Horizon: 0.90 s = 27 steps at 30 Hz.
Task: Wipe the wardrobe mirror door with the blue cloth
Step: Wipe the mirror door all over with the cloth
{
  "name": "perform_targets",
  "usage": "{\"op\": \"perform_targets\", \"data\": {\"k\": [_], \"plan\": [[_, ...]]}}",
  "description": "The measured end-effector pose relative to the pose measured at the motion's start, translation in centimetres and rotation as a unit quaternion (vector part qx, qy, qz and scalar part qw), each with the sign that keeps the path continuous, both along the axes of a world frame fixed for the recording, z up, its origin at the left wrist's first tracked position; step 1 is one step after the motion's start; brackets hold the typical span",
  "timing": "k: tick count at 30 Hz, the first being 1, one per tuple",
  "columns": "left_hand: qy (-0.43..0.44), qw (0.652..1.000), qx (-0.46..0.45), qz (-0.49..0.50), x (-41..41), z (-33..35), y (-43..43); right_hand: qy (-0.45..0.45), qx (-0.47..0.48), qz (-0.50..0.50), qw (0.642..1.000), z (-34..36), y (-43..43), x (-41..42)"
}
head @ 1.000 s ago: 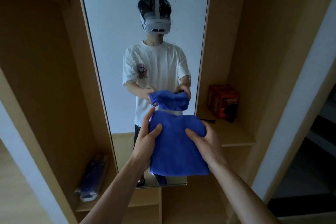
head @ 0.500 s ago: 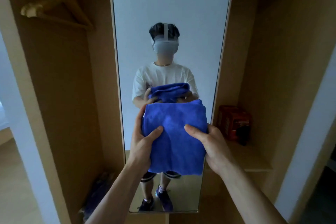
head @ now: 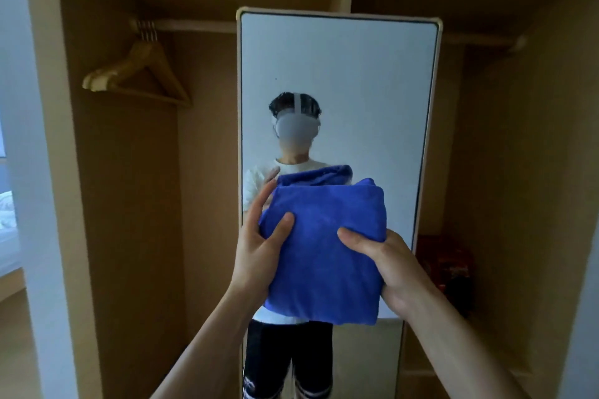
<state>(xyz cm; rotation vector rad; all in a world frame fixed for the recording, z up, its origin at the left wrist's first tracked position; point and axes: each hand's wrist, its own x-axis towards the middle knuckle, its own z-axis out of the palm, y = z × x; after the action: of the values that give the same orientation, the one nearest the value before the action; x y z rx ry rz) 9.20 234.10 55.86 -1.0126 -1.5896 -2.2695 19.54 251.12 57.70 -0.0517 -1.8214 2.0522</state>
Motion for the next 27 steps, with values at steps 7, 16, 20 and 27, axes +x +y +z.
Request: {"op": "perform_targets", "data": {"k": [7, 16, 20, 27], "plan": [[0.114, 0.986, -0.083, 0.086, -2.7, 5.4, -0.1, 0.085, -0.005, 0.026, 0.996, 5.5, -1.8, -1.0], [0.121, 0.991, -0.046, 0.031, -2.5, 9.0, 0.4, 0.154, 0.017, 0.094, 0.983, 9.3, -4.3, -3.0], [0.129, 0.99, -0.041, 0.038, -2.7, 10.9, -0.8, 0.18, 0.015, 0.106, 0.978, 10.4, -5.0, -2.8], [0.139, 0.988, -0.008, 0.067, -2.1, 12.4, -1.2, 0.176, -0.026, 0.11, 0.978, 11.2, -5.6, -3.3]]}}
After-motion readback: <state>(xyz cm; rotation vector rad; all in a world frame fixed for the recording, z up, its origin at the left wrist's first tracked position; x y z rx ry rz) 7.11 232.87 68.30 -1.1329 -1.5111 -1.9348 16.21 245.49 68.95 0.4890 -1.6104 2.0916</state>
